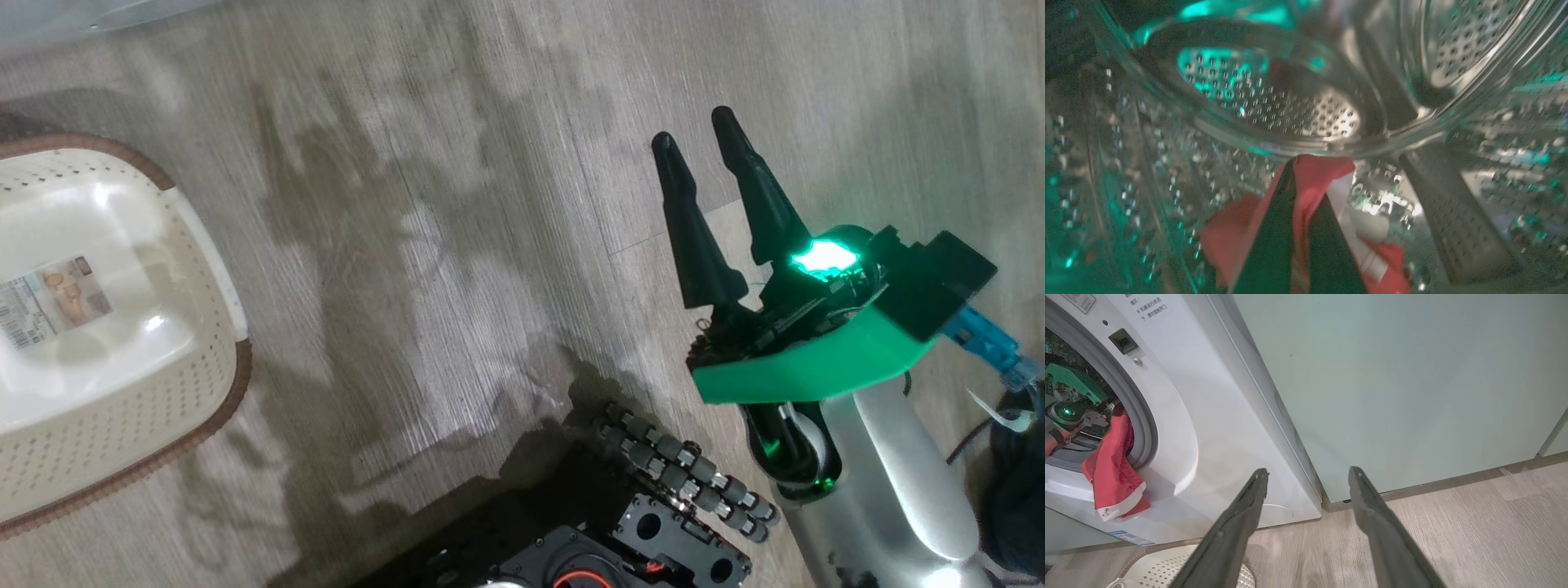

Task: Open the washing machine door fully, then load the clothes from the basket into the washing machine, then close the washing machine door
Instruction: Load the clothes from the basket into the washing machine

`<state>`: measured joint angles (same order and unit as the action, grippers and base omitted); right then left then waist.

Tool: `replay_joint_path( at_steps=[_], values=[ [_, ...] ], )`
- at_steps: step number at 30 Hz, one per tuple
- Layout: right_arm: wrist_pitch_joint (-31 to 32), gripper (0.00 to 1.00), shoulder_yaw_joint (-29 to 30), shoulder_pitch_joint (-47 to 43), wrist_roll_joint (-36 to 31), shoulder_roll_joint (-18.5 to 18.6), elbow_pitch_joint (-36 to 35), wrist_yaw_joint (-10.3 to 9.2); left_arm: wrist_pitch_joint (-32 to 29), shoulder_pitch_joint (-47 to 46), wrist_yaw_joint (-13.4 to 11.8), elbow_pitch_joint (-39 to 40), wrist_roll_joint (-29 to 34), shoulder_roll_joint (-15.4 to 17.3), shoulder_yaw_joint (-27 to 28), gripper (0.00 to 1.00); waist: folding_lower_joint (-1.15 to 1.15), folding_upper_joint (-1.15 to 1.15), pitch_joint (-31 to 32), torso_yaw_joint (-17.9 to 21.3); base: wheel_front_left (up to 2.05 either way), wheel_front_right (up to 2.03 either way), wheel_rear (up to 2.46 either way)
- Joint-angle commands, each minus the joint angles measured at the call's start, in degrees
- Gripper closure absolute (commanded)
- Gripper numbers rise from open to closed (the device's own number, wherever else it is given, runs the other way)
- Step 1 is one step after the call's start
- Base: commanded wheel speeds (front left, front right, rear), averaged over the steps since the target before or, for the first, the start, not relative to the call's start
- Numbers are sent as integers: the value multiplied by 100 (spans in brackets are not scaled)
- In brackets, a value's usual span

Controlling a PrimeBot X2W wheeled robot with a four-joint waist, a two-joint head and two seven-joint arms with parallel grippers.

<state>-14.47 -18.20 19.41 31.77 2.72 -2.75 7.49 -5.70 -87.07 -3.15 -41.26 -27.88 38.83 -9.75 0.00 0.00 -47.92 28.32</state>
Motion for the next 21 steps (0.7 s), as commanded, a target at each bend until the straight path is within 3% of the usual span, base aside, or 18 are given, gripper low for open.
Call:
replay_joint_path(
  at_steps=[1,4,5,6,7,14,21],
  values=[
    [-52,0,-66,-59,11,16,-166,0,64,144,8,134,-69,217,71,100,0,0,17,-43,0,0,0],
    [-52,0,-50,-45,-13,16,-137,0,84,319,39,36,-117,184,53,100,0,0,47,-94,0,0,0],
    [-52,0,-44,-40,-21,16,-124,0,113,376,5,19,-100,175,39,71,0,0,64,-114,0,0,0],
    [-52,0,-37,-38,-32,16,-109,0,168,432,-25,13,-98,155,39,15,0,0,88,-133,0,0,0],
    [-52,0,-29,-35,-41,16,-97,0,219,484,-47,2,-102,140,42,0,0,0,109,-151,0,0,0],
    [-52,0,111,-72,-154,16,-15,0,807,934,-84,44,-36,-23,-41,0,0,0,376,-310,0,0,0],
    [-52,0,323,-212,-375,16,85,0,1405,1838,-297,406,38,-328,-176,0,0,0,829,-598,0,0,0]
  ],
)
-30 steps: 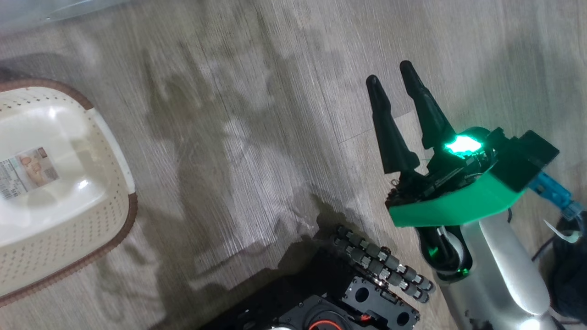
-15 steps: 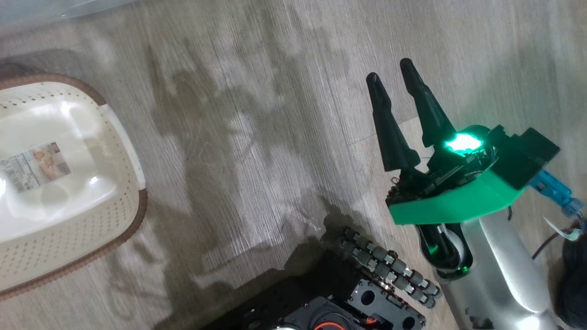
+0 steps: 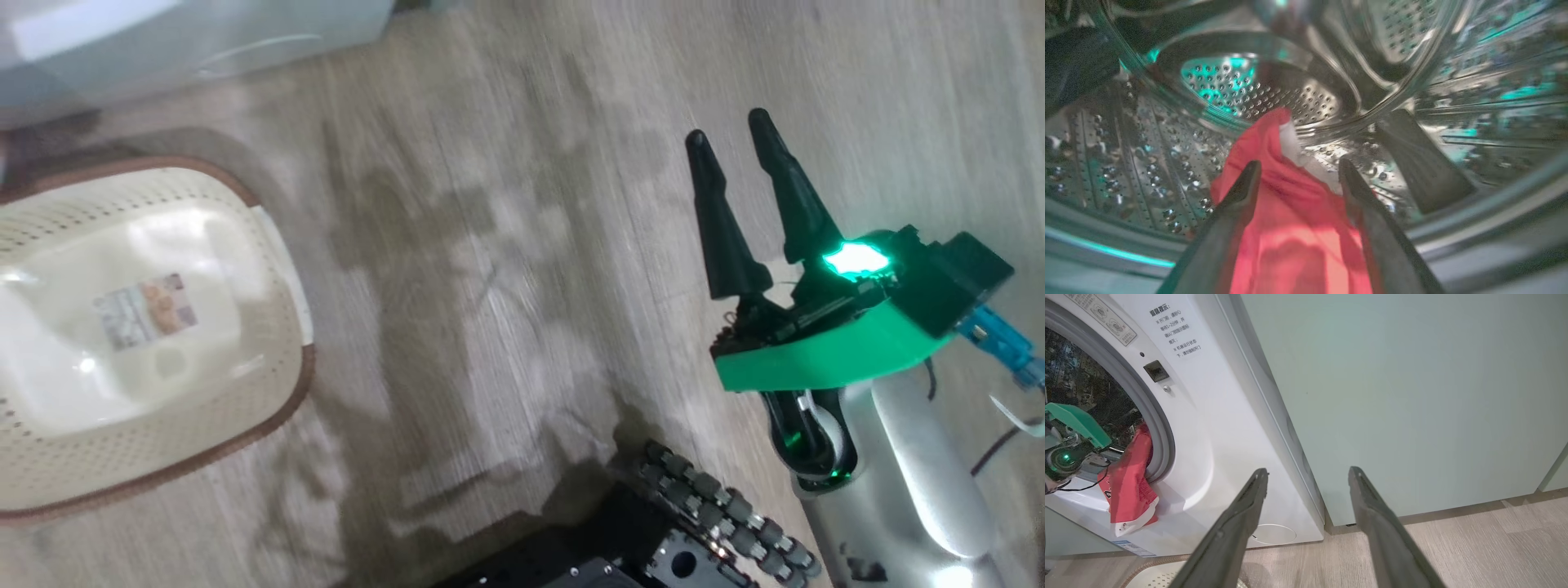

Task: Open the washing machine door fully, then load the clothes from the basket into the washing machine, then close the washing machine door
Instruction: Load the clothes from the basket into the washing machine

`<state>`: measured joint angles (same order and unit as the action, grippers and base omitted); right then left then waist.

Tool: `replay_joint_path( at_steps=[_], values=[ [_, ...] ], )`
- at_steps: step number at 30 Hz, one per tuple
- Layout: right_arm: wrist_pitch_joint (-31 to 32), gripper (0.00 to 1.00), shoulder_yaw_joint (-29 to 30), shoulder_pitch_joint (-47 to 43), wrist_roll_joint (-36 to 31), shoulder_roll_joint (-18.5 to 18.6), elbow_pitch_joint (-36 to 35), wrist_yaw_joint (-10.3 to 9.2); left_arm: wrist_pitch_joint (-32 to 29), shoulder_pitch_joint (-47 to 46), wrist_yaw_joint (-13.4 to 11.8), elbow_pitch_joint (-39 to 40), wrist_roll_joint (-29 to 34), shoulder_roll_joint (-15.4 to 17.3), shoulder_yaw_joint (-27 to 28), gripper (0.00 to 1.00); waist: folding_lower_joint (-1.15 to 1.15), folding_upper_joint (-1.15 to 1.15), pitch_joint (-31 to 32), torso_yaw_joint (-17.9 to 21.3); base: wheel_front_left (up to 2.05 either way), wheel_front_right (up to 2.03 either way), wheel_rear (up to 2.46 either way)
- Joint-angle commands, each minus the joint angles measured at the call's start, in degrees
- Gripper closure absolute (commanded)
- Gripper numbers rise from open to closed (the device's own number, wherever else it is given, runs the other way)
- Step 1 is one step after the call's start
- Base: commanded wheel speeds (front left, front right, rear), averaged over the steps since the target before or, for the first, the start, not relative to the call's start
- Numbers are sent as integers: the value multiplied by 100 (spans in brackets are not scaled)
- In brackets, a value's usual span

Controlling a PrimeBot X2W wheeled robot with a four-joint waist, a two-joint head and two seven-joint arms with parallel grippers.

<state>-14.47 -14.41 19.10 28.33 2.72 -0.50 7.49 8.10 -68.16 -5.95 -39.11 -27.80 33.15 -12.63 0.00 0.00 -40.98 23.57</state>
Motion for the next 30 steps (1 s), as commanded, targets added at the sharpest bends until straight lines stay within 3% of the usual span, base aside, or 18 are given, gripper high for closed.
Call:
replay_joint_path(
  at_steps=[1,8,18,25,30],
  values=[
    [-52,0,-23,-203,-71,16,-128,0,91,94,-50,295,35,199,94,0,0,0,194,-170,0,0,0],
    [-52,0,213,-361,-318,16,-31,0,382,1316,-406,1449,55,-65,4,0,0,0,634,-545,0,0,0],
    [-52,0,542,-553,-710,16,125,0,597,3634,-1120,3711,-18,-302,179,0,0,0,1198,-1159,0,0,0],
    [-52,0,683,-580,-913,16,287,0,672,4749,-1318,4438,-63,-526,416,0,0,0,1513,-1397,0,0,0],
    [-36,0,799,-621,-1049,16,444,0,686,5359,-1280,4680,12,-827,476,0,0,0,1766,-1556,0,0,0]
  ],
)
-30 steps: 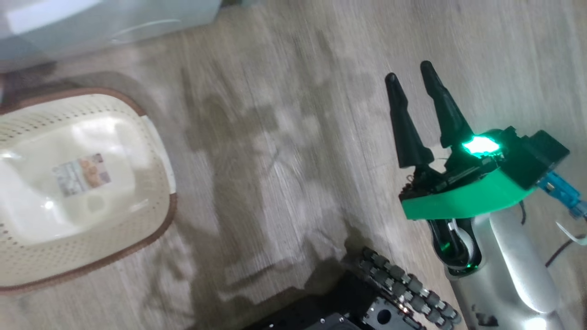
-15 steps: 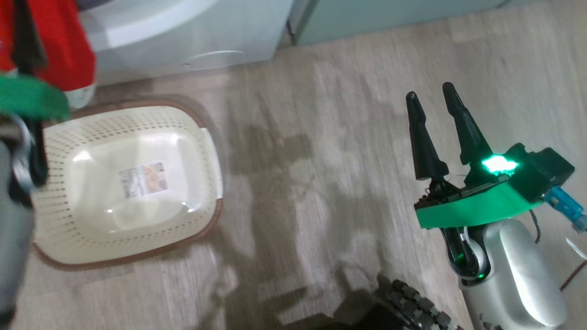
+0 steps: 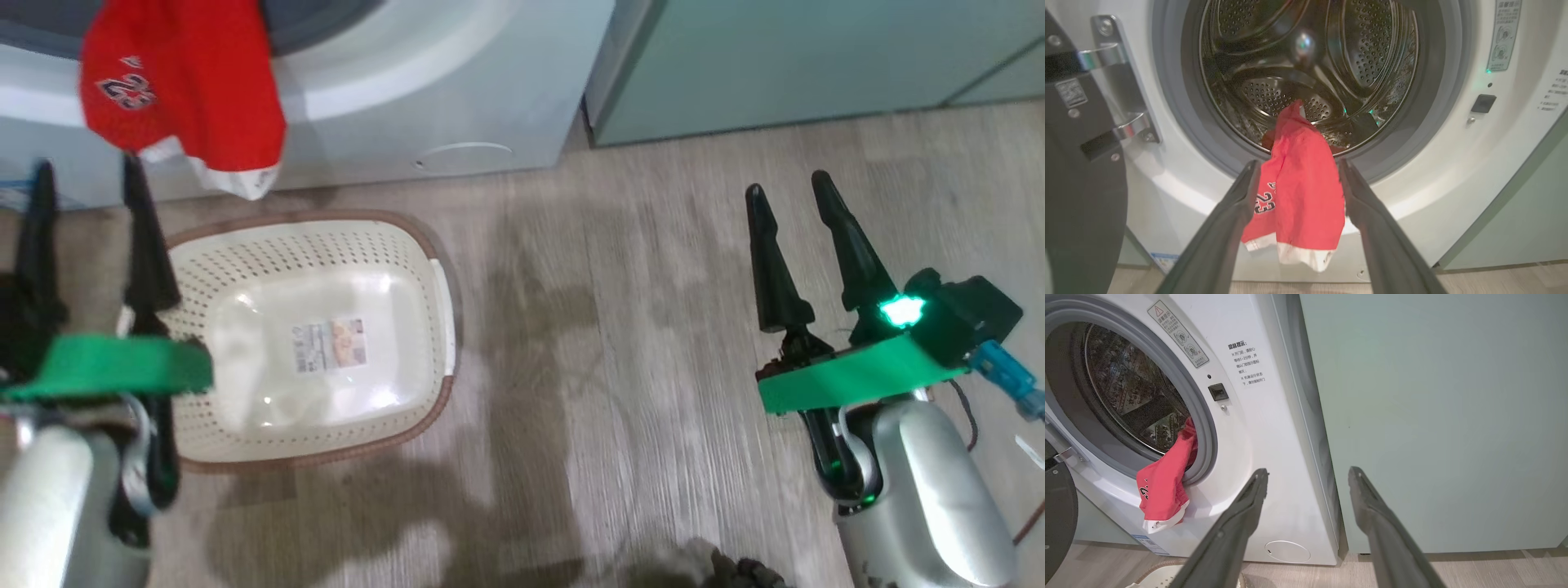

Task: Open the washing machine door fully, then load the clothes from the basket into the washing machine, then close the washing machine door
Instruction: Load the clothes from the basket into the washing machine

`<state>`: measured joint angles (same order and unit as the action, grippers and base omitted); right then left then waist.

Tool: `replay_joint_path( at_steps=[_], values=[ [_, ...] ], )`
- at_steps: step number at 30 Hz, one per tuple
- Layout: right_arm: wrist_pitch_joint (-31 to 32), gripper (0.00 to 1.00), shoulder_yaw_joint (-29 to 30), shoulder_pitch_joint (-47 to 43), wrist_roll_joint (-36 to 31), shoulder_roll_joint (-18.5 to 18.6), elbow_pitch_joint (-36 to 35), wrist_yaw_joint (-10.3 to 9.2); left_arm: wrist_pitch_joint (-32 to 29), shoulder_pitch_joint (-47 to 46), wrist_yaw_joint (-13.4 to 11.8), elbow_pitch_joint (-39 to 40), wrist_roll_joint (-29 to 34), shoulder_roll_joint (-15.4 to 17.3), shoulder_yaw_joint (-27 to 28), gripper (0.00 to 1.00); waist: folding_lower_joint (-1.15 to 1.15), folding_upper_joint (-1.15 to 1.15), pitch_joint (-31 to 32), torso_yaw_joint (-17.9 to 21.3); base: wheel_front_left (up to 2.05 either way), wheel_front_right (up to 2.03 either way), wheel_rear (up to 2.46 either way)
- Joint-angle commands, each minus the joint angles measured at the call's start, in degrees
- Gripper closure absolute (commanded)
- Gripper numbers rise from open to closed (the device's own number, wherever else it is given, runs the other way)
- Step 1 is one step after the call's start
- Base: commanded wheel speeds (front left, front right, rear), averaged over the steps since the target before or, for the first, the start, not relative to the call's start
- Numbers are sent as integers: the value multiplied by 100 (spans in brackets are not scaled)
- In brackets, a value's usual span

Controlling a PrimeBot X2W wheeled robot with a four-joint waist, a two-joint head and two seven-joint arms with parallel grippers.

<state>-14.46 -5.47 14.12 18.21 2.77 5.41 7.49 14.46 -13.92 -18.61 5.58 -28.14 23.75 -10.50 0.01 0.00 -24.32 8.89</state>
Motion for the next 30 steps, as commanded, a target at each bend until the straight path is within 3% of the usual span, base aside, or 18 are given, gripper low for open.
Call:
replay_joint_path(
  at_steps=[1,16,30],
  values=[
    [-21,0,-85,-133,-63,10,-122,0,51,32,2,229,69,50,276,0,-1,0,152,-111,0,0,0],
    [225,0,-50,-344,-236,10,28,0,53,776,301,116,360,-527,484,0,-1,0,568,-288,0,0,0],
    [336,0,-67,-405,-269,10,-109,0,53,760,561,-99,577,-740,598,0,-1,0,567,-312,0,0,0]
  ],
)
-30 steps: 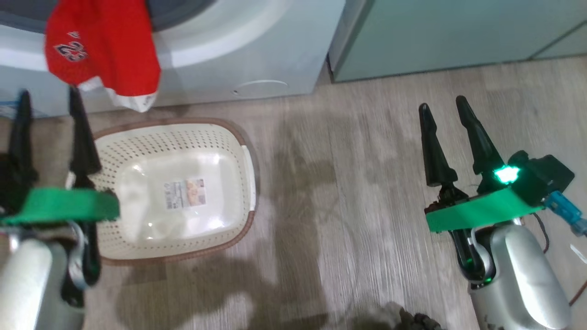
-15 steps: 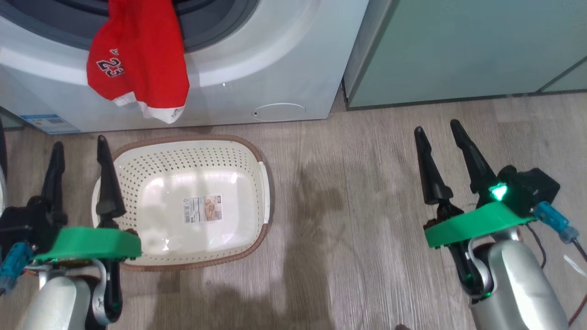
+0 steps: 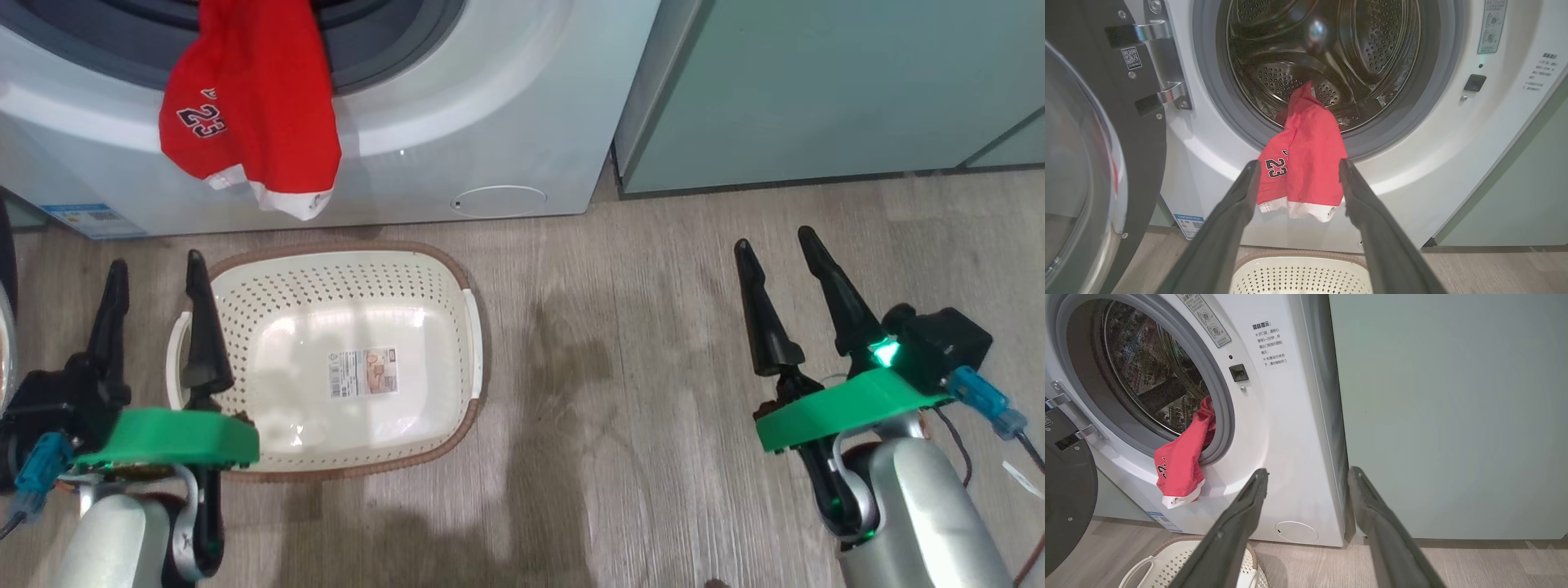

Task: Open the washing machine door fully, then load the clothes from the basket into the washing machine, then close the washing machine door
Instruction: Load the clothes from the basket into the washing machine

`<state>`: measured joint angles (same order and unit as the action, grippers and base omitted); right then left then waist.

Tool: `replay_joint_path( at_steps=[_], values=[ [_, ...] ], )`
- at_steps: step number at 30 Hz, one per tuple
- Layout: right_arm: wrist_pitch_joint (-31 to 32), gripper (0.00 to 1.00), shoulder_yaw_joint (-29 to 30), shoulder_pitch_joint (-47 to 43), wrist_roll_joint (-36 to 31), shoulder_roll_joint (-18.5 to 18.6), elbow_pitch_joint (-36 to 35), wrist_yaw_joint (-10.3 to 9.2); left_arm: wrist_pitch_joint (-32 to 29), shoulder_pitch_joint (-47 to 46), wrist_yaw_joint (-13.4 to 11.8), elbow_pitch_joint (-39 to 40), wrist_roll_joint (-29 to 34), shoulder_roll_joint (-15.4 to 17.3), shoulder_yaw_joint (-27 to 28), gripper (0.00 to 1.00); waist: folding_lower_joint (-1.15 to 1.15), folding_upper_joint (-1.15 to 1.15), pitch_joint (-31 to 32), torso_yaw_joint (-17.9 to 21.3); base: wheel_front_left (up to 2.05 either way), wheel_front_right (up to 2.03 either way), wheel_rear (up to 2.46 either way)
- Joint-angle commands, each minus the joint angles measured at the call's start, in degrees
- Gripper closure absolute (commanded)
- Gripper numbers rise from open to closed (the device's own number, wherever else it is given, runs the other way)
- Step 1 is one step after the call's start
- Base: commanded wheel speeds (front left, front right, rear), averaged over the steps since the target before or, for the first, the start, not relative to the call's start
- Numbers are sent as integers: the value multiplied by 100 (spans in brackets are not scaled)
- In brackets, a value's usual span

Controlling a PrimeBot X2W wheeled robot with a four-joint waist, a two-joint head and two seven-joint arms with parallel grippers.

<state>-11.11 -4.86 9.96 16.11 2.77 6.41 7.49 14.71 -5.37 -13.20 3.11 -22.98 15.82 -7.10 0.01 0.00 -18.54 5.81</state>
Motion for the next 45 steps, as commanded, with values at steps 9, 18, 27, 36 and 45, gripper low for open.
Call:
replay_joint_path(
  at_steps=[9,18,27,36,45],
  values=[
    [45,0,-78,29,-170,10,-297,0,29,-241,125,69,164,-10,250,0,-1,0,-189,-25,0,0,0],
    [174,0,60,115,-379,10,-527,0,-172,-1000,313,-396,322,11,-98,0,-1,0,-635,-20,0,0,0],
    [235,0,16,325,-442,10,-722,0,-556,-2458,711,-1582,256,-72,-419,0,-1,0,-1237,138,0,0,0],
    [47,0,-168,513,-254,10,-613,0,-1027,-3844,780,-3324,325,82,-481,0,-1,0,-1654,472,0,0,0],
    [-151,0,-302,613,-72,10,-354,0,-1278,-4514,309,-4309,511,372,-381,0,-1,0,-1744,622,0,0,0]
  ],
)
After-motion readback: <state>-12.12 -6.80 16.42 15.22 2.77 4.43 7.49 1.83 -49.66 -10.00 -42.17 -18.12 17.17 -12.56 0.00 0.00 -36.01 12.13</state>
